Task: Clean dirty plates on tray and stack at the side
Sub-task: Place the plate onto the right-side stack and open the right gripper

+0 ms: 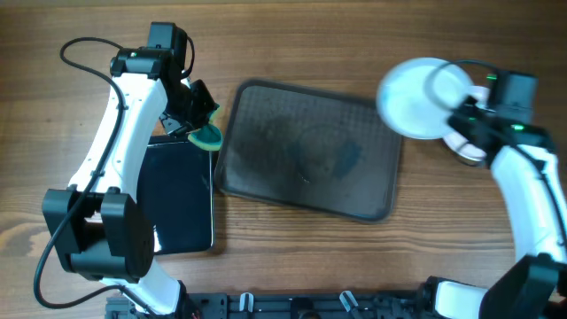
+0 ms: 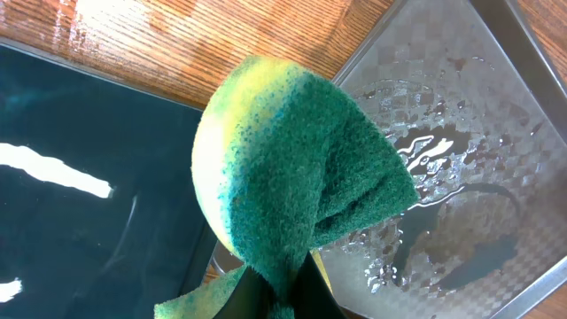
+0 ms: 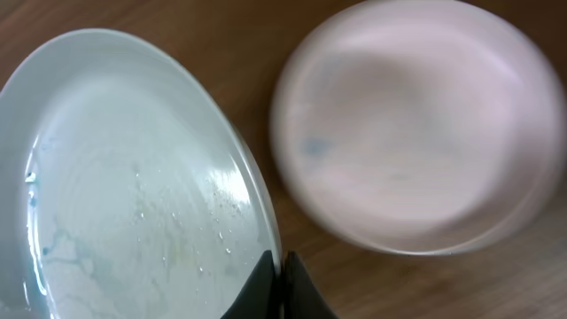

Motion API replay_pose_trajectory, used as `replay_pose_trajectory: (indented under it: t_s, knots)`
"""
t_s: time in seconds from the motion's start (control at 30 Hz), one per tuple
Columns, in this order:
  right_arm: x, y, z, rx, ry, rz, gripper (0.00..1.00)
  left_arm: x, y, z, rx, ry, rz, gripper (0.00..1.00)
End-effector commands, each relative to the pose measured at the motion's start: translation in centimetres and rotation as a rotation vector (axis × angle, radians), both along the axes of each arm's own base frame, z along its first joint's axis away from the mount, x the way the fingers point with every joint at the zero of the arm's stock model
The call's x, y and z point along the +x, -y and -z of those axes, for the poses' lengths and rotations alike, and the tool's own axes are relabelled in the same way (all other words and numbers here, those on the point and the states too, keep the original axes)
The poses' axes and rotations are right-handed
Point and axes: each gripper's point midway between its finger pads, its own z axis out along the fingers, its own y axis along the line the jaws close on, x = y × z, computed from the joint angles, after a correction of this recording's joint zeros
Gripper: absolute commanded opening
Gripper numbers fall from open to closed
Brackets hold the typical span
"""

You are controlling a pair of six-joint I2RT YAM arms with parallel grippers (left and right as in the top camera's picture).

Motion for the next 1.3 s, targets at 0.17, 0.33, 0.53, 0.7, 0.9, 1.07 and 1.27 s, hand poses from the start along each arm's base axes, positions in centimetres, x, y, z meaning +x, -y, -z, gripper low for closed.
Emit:
replay_pose_trajectory:
  t_s: [0.17, 0.33, 0.53, 0.7, 0.9, 1.07, 1.27]
  knots:
    - [-4.9, 9.7, 6.5, 0.205, -0.118, 0.466, 0.04, 0.2, -0.3, 0.3, 0.012, -0.002, 0.010, 0.04]
    - [-4.1, 10.4, 9.7, 0.220, -0.148, 0.479, 0.04, 0.2, -0.3, 0.3, 0.012, -0.002, 0.010, 0.04]
    - [-3.7, 9.9, 10.1, 0.229, -0.154, 0.416, 0.95, 0.2, -0.3, 0.3, 0.012, -0.003, 0.010, 0.04]
    - [-2.4, 9.3, 6.5, 0.231, -0.073, 0.359, 1.00, 0.1, -0.3, 0.3, 0.012, -0.004, 0.010, 0.04]
    - [-0.7, 4.7, -5.7, 0.102, 0.101, 0.152, 1.00, -0.5, -0.6, 0.3, 0.013, -0.032, -0.023, 0.04]
    - [-2.7, -2.7, -8.1, 0.111, 0.069, -0.027, 1.00, -3.8, -4.6, -0.1, 0.188, -0.145, -0.160, 0.04]
    - [-2.7, -9.7, -8.9, 0.114, 0.069, -0.237, 1.00, -7.5, -4.1, -0.3, 0.210, -0.221, -0.091, 0.04]
